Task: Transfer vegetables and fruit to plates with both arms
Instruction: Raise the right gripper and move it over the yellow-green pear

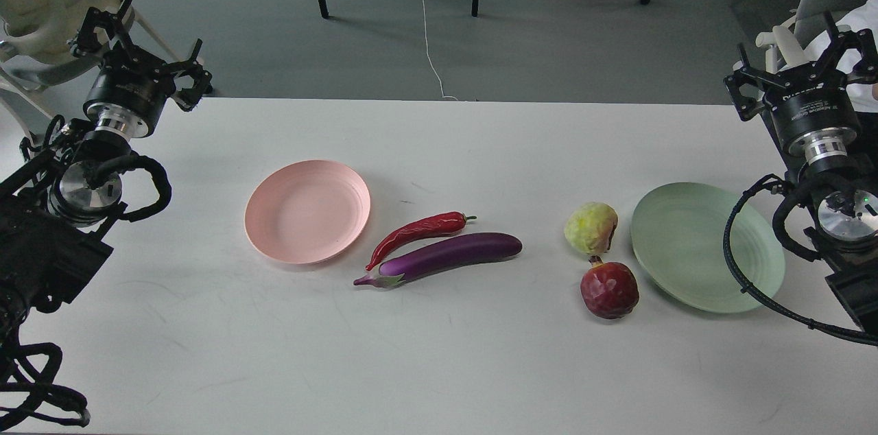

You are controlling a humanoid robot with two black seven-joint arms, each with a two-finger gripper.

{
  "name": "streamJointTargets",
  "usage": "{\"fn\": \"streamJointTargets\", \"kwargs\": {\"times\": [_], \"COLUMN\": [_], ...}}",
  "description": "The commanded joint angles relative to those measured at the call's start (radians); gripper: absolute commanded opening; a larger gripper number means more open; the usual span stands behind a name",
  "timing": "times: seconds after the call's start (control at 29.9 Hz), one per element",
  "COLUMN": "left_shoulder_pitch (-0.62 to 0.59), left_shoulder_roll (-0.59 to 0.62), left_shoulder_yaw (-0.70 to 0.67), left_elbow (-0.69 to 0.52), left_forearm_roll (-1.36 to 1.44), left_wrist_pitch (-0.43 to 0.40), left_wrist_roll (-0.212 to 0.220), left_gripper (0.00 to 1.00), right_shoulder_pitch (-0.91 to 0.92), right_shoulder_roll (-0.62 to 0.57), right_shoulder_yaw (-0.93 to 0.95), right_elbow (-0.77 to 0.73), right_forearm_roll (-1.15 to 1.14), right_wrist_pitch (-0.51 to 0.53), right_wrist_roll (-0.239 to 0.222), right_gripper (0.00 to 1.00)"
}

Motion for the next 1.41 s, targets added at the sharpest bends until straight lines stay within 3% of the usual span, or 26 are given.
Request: {"fn": "streamJointTargets", "kwargs": {"times": [0.0,0.2,0.3,0.57,0.74,1.0,1.37], "left_shoulder_pitch": [0.000,-0.002,-0.002,0.001,0.006,0.011,0.023], "left_shoulder_roll": [0.000,0.001,0.004,0.016,0.043,0.067,0.070], "left_shoulder_yaw": [0.003,0.001,-0.002,0.004,0.003,0.003,0.001], "left_elbow": [-0.001,-0.001,-0.001,0.000,0.000,0.003,0.003], "left_forearm_roll": [0.002,0.000,-0.002,0.000,0.000,0.000,0.000], "left_wrist_pitch": [0.000,0.000,0.000,0.000,0.000,0.000,0.000], "left_wrist_roll": [-0.006,-0.001,-0.001,0.002,-0.001,-0.003,-0.006], "left_gripper": [0.98,0.98,0.98,0.98,0.98,0.98,0.98], "right_shoulder_pitch": [-0.005,0.022,0.119,0.439,0.720,1.055,1.148], "right_shoulder_roll": [0.000,-0.032,-0.129,-0.236,-0.250,-0.167,0.083], "right_shoulder_yaw": [-0.007,-0.028,-0.094,-0.487,-0.847,-1.329,-1.660], "right_elbow": [0.003,0.035,0.064,0.113,0.164,0.331,0.356], "right_forearm_roll": [-0.004,-0.023,-0.068,-0.087,-0.275,-0.608,-1.133], "right_wrist_pitch": [0.000,0.000,0.000,0.000,0.000,0.000,-0.008], "right_wrist_roll": [0.001,0.001,-0.001,0.013,0.011,0.011,0.027], "right_gripper": [0.99,0.99,0.99,0.99,0.99,0.99,0.99]}}
